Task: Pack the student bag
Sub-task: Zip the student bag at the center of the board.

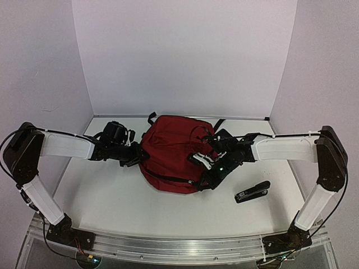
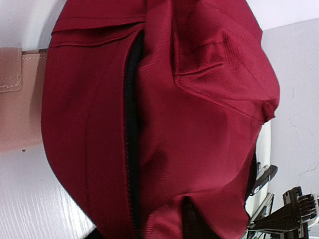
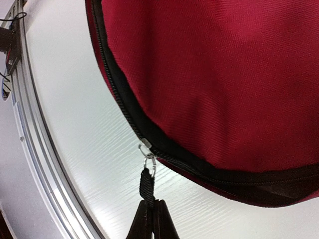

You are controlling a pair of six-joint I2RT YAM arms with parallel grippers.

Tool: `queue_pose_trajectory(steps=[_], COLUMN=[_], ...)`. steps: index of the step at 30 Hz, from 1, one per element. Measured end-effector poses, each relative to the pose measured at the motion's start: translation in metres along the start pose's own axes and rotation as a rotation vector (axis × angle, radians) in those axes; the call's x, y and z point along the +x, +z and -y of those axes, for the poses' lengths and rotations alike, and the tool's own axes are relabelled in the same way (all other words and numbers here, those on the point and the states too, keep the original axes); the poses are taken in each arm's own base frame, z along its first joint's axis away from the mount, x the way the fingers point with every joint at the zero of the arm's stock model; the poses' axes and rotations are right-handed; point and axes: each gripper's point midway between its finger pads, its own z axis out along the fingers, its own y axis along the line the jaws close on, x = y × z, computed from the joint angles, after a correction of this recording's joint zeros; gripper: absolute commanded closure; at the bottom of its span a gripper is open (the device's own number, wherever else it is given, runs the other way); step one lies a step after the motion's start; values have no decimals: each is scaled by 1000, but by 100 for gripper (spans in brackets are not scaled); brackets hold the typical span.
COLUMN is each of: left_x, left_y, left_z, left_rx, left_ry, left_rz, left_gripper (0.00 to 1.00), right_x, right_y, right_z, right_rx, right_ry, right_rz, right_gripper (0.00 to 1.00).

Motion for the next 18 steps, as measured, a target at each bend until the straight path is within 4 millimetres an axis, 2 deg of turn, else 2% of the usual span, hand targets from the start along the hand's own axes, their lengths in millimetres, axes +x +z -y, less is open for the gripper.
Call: queue_pose_trajectory(steps=[3, 5, 10, 12, 14, 18], left_x=[-1, 1, 1, 4, 10, 40], left_y=[-8, -25, -93, -114, -123, -113], left_z=[7, 13, 47, 59, 67, 74], left_rx=[26, 48, 150, 190, 209, 215], left_ry=[56, 118, 325, 416, 516, 729], left_rz=[8, 30, 170, 220, 243, 198], left_gripper=[43, 41, 36, 35, 35, 34], right_x=[-7, -14, -26, -28, -29, -35], right_y=[1, 1, 2, 3, 4, 1], right_z=[-7, -11, -20, -22, -26, -34], right_rx=[-36, -59, -101, -114, -131, -163], right_ry=[-1, -4, -8, -9, -6, -2], right_rz=[-3, -1, 9, 8, 3, 9], right_gripper=[100, 100, 100, 100, 100, 100])
